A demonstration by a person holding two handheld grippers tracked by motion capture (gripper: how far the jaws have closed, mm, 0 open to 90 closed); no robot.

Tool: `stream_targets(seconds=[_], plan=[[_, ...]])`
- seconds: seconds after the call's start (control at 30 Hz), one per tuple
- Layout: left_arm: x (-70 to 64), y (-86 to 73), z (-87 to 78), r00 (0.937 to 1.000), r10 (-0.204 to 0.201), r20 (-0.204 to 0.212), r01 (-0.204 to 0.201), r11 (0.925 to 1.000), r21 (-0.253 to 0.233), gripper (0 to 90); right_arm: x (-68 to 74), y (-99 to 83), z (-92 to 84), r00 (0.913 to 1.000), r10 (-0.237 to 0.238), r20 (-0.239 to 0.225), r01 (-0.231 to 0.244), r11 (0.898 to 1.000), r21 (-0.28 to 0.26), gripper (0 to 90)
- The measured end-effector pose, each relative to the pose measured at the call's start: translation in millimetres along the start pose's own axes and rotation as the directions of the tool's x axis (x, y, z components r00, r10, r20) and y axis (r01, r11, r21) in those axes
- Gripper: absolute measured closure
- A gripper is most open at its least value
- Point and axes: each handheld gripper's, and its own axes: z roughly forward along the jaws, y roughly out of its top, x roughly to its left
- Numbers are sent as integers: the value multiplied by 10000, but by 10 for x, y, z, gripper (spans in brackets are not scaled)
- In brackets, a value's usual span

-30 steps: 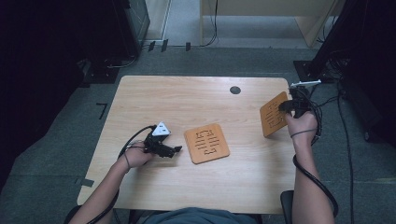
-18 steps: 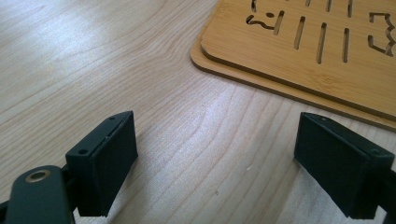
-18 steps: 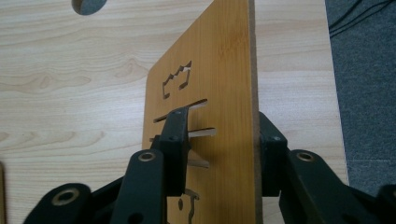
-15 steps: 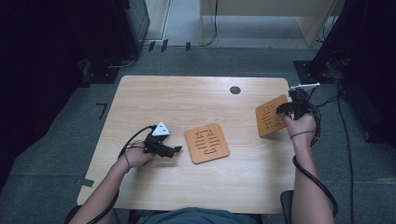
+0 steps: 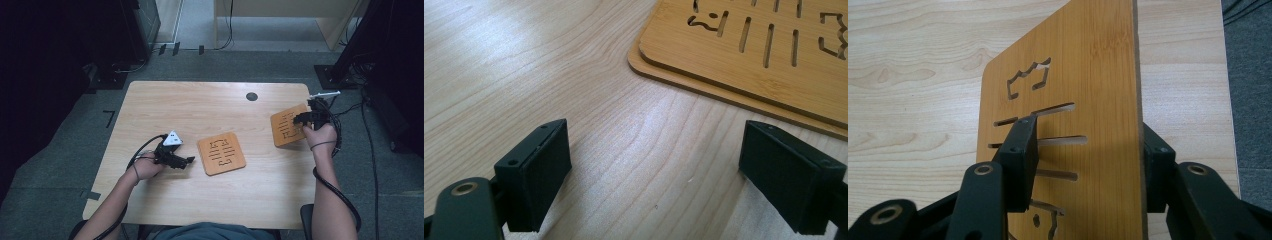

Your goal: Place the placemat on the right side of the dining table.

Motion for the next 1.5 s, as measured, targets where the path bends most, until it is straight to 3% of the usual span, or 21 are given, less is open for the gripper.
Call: stream_targets(seconds=[0.3, 1.07, 1.5], plan=[[1, 2, 1, 10000, 14, -11, -14, 10000, 15, 123, -16, -20, 89, 9992, -384, 72, 384, 9993, -10, 441], [1, 2, 2, 10000, 18, -16, -18, 10000, 13, 123, -132, -36, 281, 9980, -153, -621, 143, 9998, -171, 366], [0, 2, 3, 10000, 12, -18, -12, 10000, 13, 123, -172, -57, 368, 9978, -114, -653, 104, 9998, -163, 323]])
